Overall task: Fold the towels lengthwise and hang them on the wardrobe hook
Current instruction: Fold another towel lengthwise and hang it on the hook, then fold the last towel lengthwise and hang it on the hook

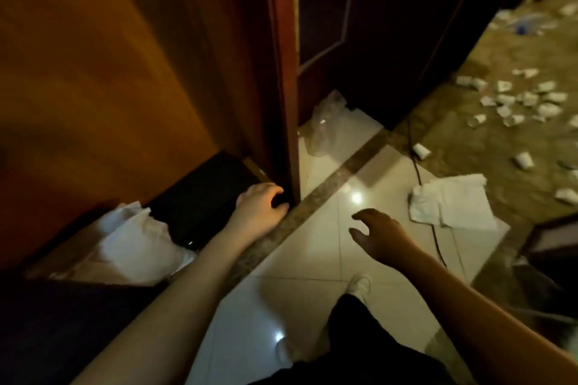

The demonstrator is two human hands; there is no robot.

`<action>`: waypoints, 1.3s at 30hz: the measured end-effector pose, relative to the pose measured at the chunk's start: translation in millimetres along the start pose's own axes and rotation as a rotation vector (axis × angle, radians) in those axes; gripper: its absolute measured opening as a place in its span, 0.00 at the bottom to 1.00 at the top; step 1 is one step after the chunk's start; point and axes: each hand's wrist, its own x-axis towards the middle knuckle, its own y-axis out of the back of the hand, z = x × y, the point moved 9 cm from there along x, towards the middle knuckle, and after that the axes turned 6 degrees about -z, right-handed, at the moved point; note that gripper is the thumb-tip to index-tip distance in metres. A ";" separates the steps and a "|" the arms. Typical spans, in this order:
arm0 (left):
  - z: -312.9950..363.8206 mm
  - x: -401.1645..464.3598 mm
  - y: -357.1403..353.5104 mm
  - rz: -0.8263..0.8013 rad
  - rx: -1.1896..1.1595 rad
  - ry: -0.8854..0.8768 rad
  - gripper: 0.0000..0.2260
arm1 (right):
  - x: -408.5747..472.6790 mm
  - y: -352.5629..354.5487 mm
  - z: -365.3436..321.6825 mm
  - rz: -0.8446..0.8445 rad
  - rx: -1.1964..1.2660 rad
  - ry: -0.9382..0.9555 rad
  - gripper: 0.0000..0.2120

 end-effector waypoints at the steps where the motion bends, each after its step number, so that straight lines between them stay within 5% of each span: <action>1: 12.2 11.3 -12.7 -0.027 0.022 -0.013 0.21 | -3.2 -7.1 23.1 -0.010 0.031 -0.052 0.21; 9: 167.2 143.0 -100.6 -0.190 0.189 -0.157 0.19 | -1.2 -4.1 230.4 -0.041 0.266 -0.393 0.21; 19: 348.2 324.9 -215.9 -0.428 0.200 -0.181 0.15 | 69.0 41.5 471.5 -0.253 0.363 -0.562 0.22; 28: 388.1 528.4 -323.1 -0.523 0.223 -0.038 0.15 | 162.1 4.4 629.3 -0.229 0.719 -0.805 0.16; 39: 354.4 768.3 -523.1 -0.716 0.238 0.066 0.11 | 317.7 -180.7 747.6 -0.212 1.304 -1.191 0.15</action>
